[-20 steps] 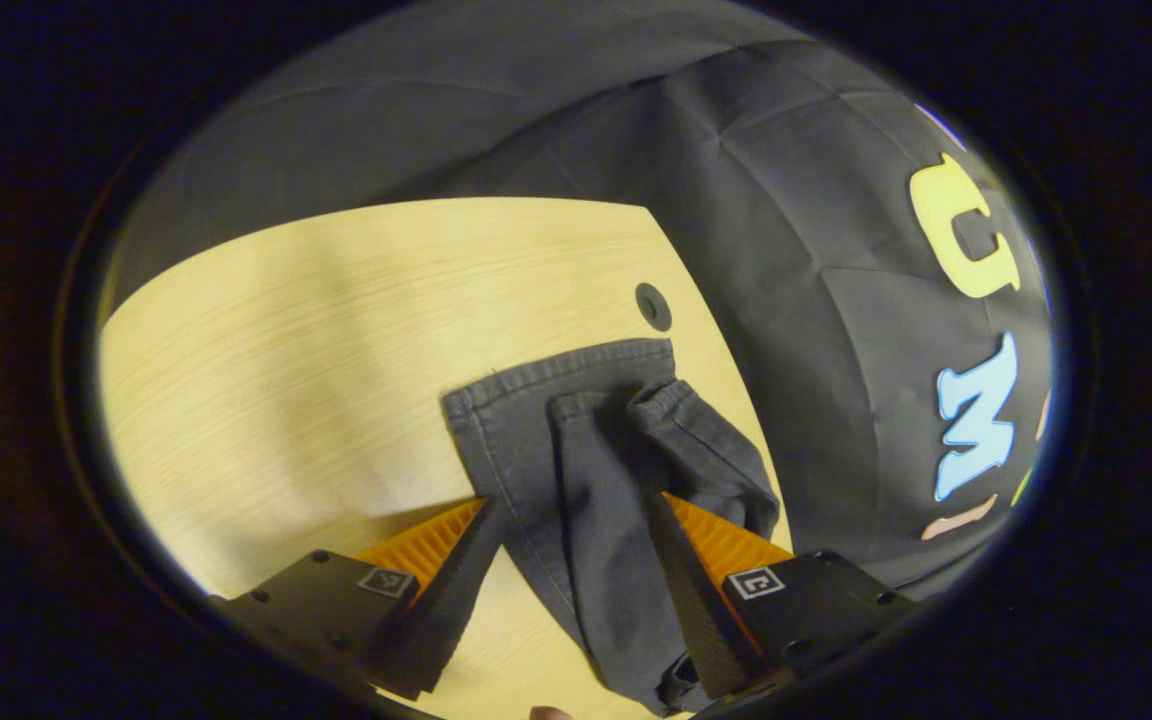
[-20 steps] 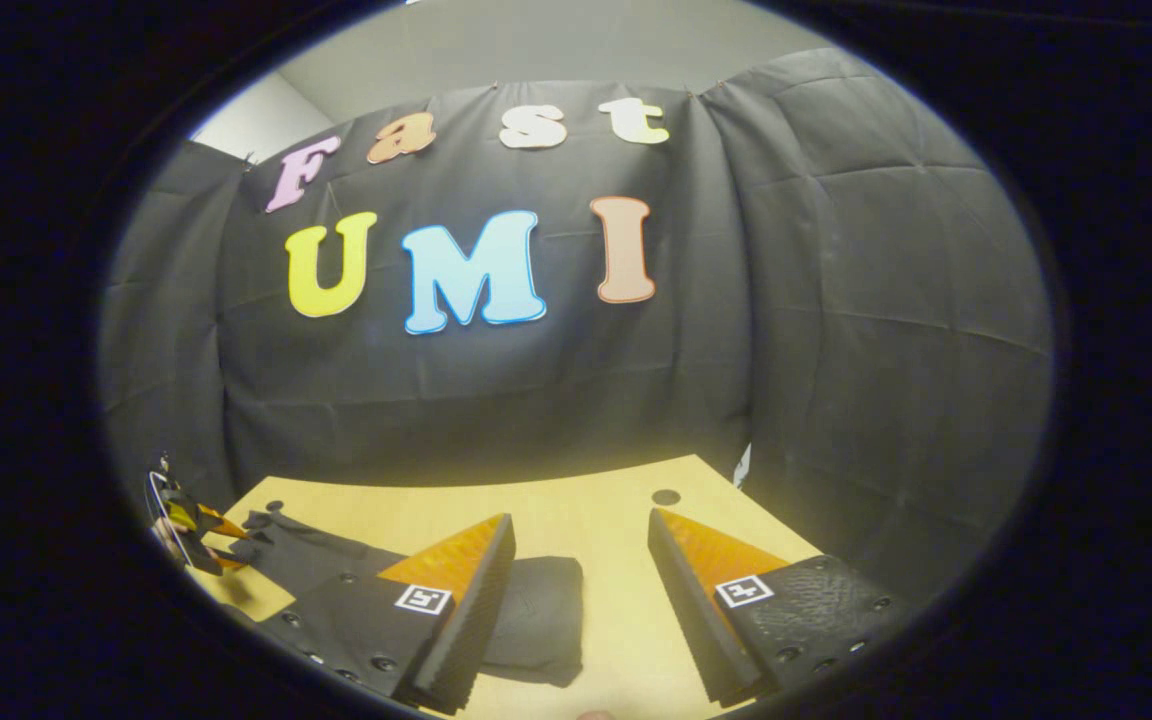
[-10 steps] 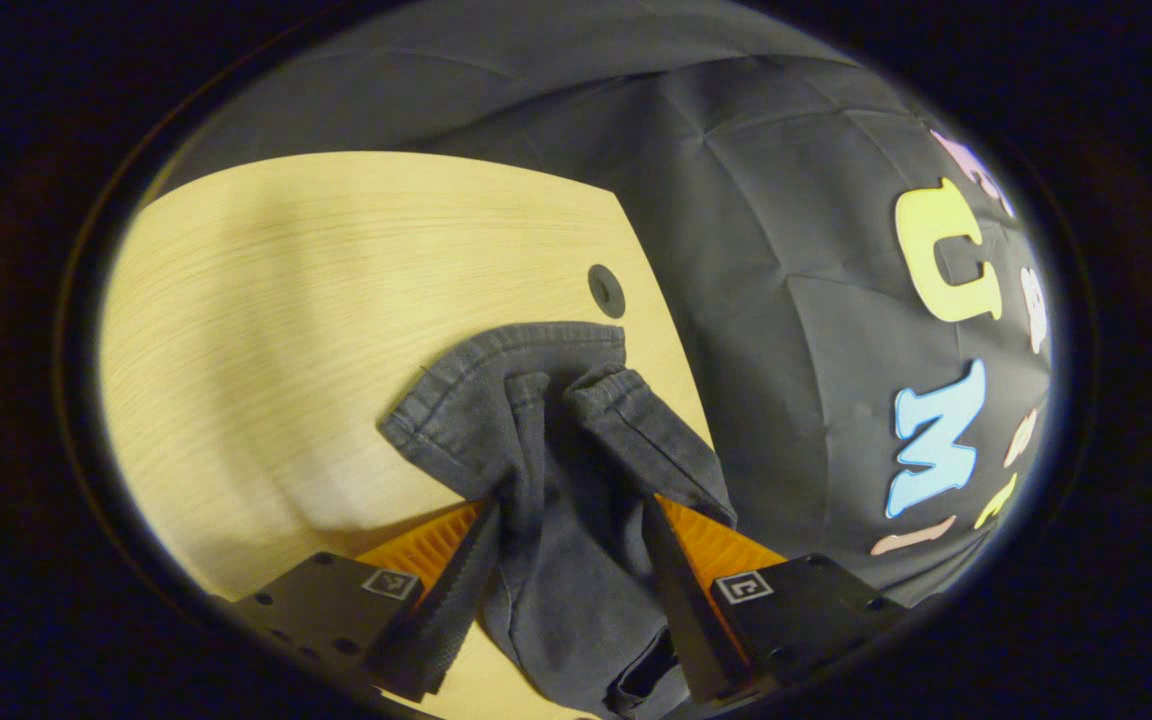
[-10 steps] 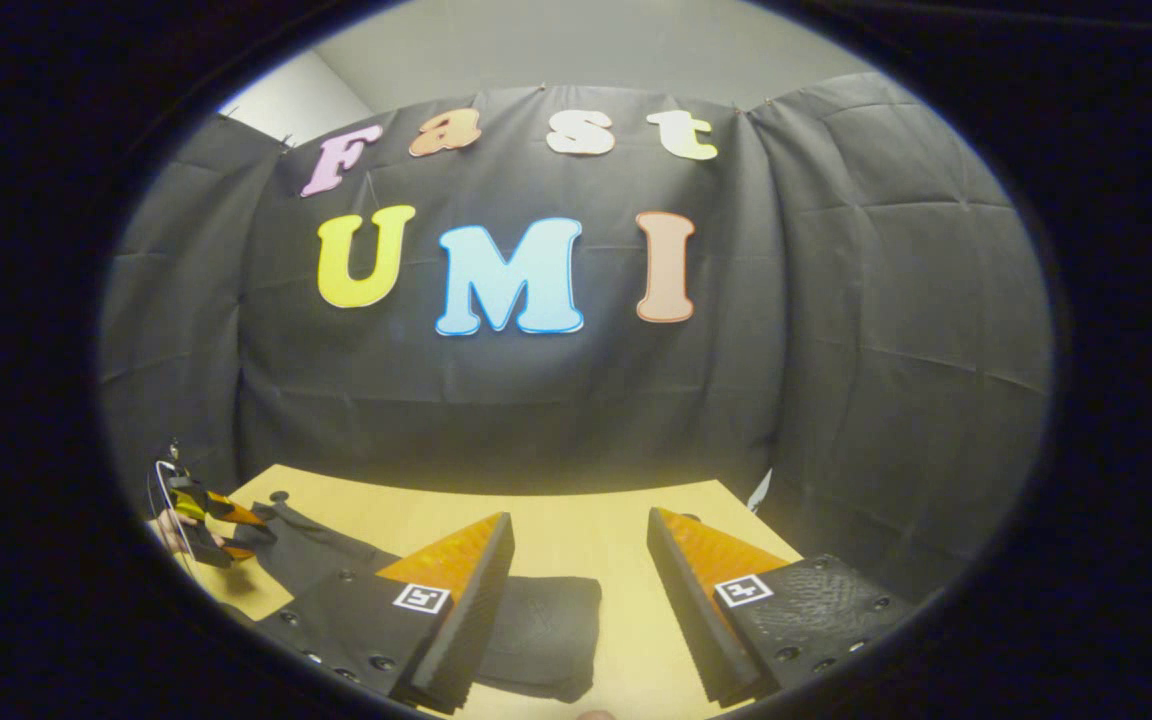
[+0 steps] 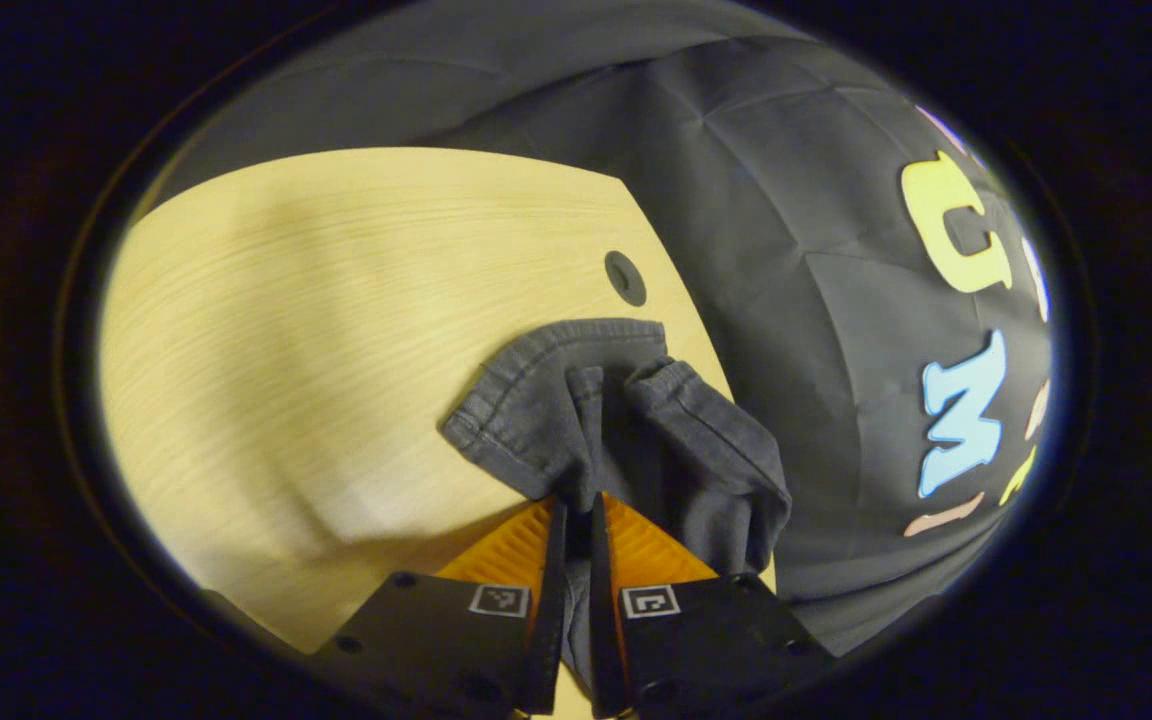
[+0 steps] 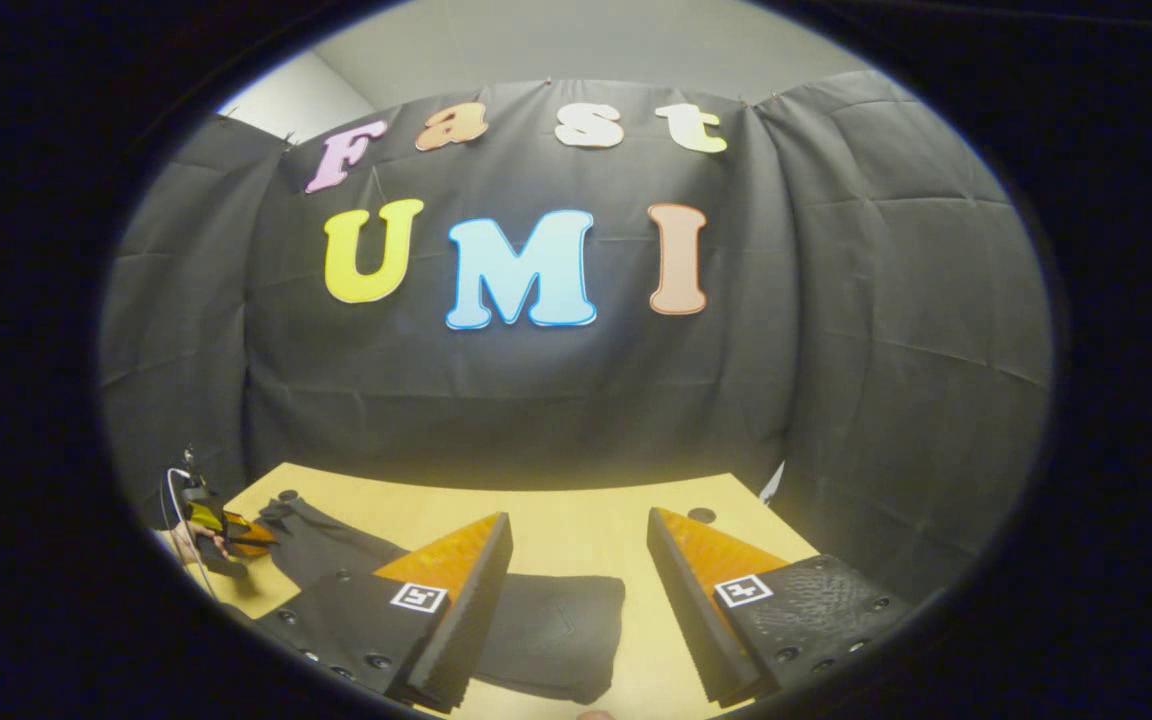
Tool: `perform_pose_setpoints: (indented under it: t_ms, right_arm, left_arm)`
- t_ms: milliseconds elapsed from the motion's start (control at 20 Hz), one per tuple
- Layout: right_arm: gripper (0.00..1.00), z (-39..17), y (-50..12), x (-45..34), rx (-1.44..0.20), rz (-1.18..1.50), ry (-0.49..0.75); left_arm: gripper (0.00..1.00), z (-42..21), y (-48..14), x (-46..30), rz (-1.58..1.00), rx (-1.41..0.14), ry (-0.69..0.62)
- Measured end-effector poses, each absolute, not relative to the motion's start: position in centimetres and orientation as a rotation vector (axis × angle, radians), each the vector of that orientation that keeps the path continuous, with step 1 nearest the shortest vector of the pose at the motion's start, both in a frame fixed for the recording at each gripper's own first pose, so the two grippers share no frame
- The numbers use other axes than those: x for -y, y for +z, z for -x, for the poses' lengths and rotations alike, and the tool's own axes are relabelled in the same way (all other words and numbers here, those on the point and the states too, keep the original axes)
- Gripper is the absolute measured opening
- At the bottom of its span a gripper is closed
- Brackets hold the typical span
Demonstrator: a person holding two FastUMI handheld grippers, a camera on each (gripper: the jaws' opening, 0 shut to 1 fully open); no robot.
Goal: Grasp the waist and the cuffs of the jeans and fold them to make the two legs overlap; first hold the waist and fold one-third of the jeans toward the cuffs, then hold the cuffs and fold the remaining one-third in the same direction to finish folding.
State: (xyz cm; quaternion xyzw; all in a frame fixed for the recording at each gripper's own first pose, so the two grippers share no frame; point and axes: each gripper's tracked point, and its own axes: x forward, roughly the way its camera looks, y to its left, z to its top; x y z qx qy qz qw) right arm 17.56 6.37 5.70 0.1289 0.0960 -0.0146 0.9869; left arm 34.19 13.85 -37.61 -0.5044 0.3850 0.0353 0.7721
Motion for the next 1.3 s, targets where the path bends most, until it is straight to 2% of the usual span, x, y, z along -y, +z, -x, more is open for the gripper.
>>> perform_pose_setpoints:
  t_ms: [100,150,450,750,1000,1100,1200,1250,1300]
  right_arm:
    - [0.81,-17.2,5.6,-6.6,-0.196,-0.263,-0.022]
    - [0.81,-17.1,5.6,-6.8,-0.196,-0.262,-0.018]
    - [0.81,-16.1,6.1,-6.3,-0.186,-0.27,-0.015]
    - [0.81,-15.5,6.5,-6.6,-0.172,-0.288,0.015]
    - [0.78,-15.3,6.9,-7.0,-0.151,-0.283,0.082]
    - [0.81,-15.2,7.0,-6.7,-0.141,-0.289,0.108]
    - [0.81,-15.0,6.8,-6.1,-0.136,-0.297,0.129]
    - [0.78,-14.9,6.6,-5.8,-0.136,-0.303,0.139]
    - [0.81,-14.8,6.4,-5.4,-0.139,-0.309,0.148]
  left_arm:
    - [0.17,-33.8,-37.6,-13.3,1.073,-0.836,0.08]
    - [0.09,-34.2,-37.0,-13.5,1.076,-0.841,0.067]
    - [0.09,-34.4,-32.5,-13.0,1.253,-0.737,-0.015]
    - [0.08,-33.9,-22.4,-9.2,1.271,-0.588,-0.168]
    - [0.08,-31.9,-13.3,-2.7,1.212,-0.513,-0.291]
    - [0.08,-31.0,-9.7,1.6,1.173,-0.492,-0.35]
    - [0.08,-29.1,-6.8,6.8,1.108,-0.49,-0.423]
    - [0.08,-28.1,-5.7,9.7,1.074,-0.494,-0.464]
    - [0.08,-27.1,-4.8,12.6,1.037,-0.501,-0.501]
